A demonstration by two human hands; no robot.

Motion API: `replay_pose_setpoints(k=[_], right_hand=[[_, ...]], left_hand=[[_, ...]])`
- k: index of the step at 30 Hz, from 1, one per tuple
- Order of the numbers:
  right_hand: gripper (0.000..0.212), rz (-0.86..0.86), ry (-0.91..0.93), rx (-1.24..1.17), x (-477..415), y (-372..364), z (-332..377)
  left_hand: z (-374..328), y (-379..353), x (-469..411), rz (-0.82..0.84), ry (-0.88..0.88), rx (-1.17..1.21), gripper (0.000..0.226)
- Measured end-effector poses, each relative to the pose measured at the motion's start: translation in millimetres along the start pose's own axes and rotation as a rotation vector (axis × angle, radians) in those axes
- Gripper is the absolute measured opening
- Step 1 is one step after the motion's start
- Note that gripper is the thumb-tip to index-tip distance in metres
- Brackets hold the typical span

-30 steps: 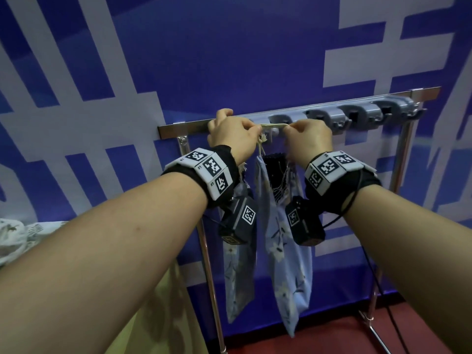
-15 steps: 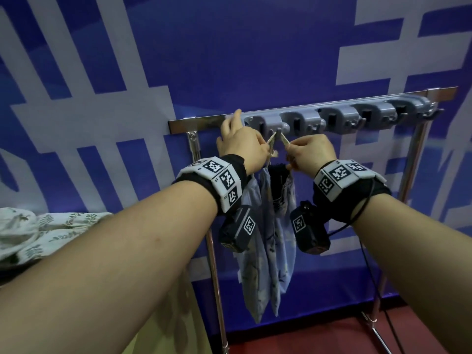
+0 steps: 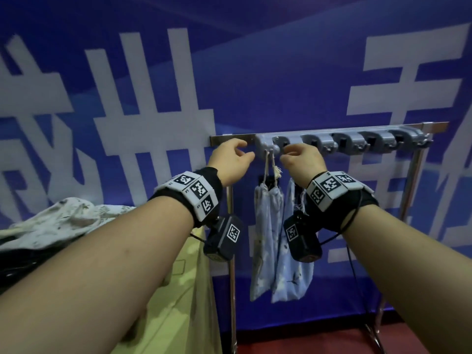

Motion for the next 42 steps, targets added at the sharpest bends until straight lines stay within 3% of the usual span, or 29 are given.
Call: replay_pose_setpoints(k=[3,11,17,21,25,30,33,37,39,42], right_hand=[[0.028,0.047,0.041,0.020,34,-25,22],[0.028,0.270,0.094,-0.009,133,-129,65],[0.028,0.474,0.100,-0.002,216,-217,80],[0.026,0.584,0.049,0.019,257,-261,66],[0.018,0.699,-0.024,-0.004,281,-298,47],[0.020,0.838,-0.167,-0.064,295,-320,30],[0.015,0.908,-0.234,-0.064,298,-334,24],[0.016,0.933,-0.184,-0.032,295,-344,25],[0.023,0.910,-0.088,0.079,295,-344,27],[0.029,0.912,0.000,0.174,299,-343,27]], left_hand=[[12,40,24,-0.065,0.064,0.066,0.026],[56,162,130,-0.296,0.289,0.229,0.015],[100,237,228,-0.449,0.484,0.297,0.020],[132,254,283,-0.522,0.625,0.339,0.022],[170,251,326,-0.643,0.762,0.443,0.039],[201,245,355,-0.850,0.855,0.483,0.016],[214,249,360,-0.957,0.848,0.395,0.024],[226,254,368,-1.095,0.842,0.408,0.005],[233,256,376,-1.122,0.840,0.440,0.025],[242,258,388,-1.202,0.837,0.503,0.028]])
Point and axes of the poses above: each hand's wrist, its own x-axis away from the middle knuckle, its own y-axis out of the back of the hand, z = x × y, the point moved 7 cm from there along -x, towards the middle knuckle, and after that the axes turned 14 degrees about -y, right-handed, at the moved point
